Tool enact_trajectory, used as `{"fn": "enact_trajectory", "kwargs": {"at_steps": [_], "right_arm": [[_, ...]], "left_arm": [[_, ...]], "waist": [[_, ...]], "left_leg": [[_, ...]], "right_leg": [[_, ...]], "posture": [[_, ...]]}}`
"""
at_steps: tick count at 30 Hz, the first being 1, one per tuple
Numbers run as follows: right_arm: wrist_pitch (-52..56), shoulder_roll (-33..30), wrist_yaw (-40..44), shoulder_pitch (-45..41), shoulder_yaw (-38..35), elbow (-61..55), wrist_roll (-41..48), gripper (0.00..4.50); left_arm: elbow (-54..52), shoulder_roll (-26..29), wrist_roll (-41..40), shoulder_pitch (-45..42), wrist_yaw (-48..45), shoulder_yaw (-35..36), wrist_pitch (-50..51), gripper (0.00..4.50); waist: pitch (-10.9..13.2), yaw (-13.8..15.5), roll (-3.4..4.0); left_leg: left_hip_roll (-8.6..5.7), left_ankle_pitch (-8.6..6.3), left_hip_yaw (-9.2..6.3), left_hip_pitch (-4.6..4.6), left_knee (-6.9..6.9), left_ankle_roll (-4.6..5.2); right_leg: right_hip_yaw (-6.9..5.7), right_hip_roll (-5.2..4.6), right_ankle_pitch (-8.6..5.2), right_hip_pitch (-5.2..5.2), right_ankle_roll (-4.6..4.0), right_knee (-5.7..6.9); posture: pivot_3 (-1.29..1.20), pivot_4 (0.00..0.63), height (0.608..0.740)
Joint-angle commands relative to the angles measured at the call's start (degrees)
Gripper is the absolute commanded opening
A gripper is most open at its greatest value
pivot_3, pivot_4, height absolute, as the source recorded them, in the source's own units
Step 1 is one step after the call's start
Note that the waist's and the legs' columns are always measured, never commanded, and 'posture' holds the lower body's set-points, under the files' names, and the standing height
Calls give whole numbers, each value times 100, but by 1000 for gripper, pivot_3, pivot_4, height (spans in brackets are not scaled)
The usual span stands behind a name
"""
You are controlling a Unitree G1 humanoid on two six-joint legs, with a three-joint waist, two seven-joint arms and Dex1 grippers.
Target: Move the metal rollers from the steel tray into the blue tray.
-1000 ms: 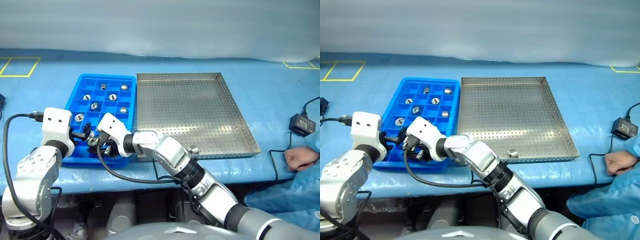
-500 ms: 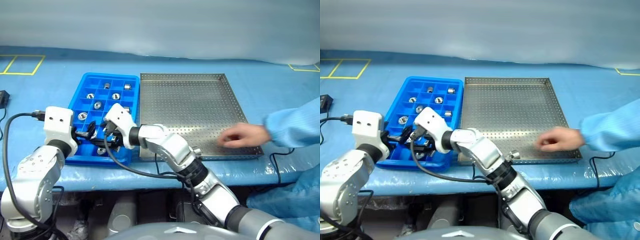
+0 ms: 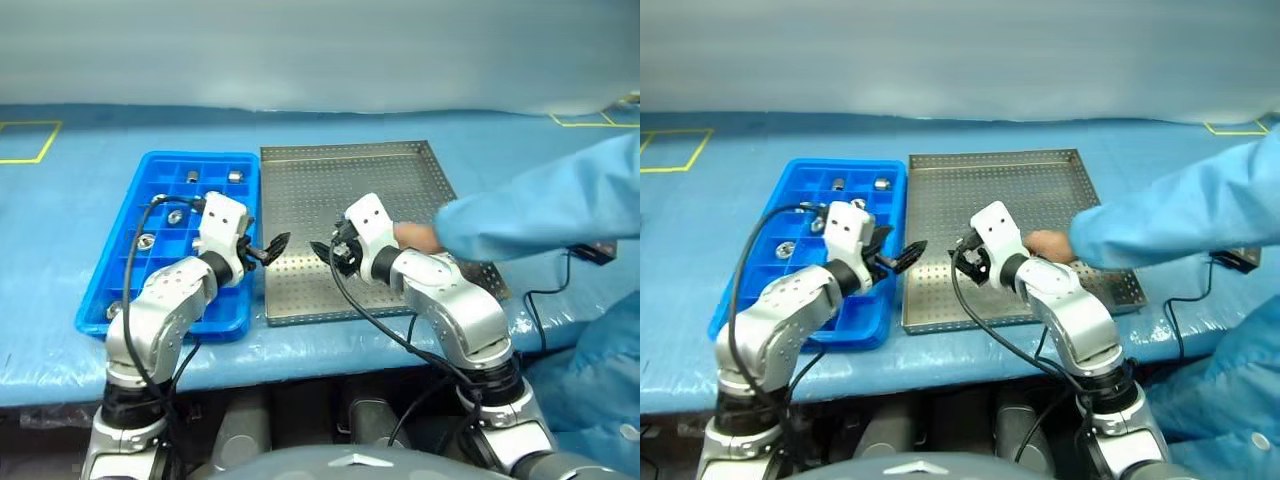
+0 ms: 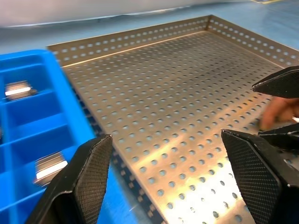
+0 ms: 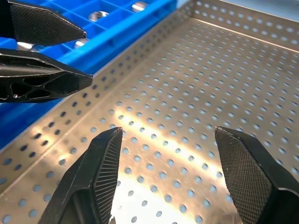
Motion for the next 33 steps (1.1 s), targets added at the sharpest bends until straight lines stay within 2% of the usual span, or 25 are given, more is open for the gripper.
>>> {"fn": "enact_trajectory", "kwargs": {"at_steps": [1, 8, 12, 22, 33], "right_arm": [[123, 124, -224, 139, -78, -484, 47, 3301], [-18, 249, -457, 249, -265, -146, 29, 3301], [-635, 587, -874, 94, -408, 624, -212, 3301], [-1504, 1107, -1336, -11, -609, 1872, -497, 3301], [-1656, 1309, -1650, 33, -865, 2194, -584, 3301]], "left_arm": [[248, 85, 73, -230, -153, -158, -296, 4091], [516, 94, 108, -343, -250, -326, -453, 4091], [588, 78, 157, -372, -202, -411, -502, 4091], [277, 132, 118, -118, -176, -402, -369, 4091], [113, 190, 108, 6, -139, -386, -270, 4091]], "waist": [[0, -105, 0], [0, -338, 0], [0, -406, 0], [0, -388, 0], [0, -340, 0]], "left_leg": [[0, 0, 2, 1, 2, 0], [-6, 0, 2, 0, 13, 1], [-6, 0, 3, 2, 15, 0], [-5, 0, 2, 0, 6, 1], [-5, 0, 3, 1, 11, 1]], "right_leg": [[3, 1, 1, 0, 2, 0], [14, -13, 8, 1, 15, -2], [14, -11, 8, 2, 16, 0], [25, -6, 11, -2, 19, 0], [26, -6, 12, 0, 21, 0]], "posture": [[-133, 150, 740], [-168, 150, 740], [-153, 150, 740], [-106, 150, 740], [-97, 150, 740]]}}
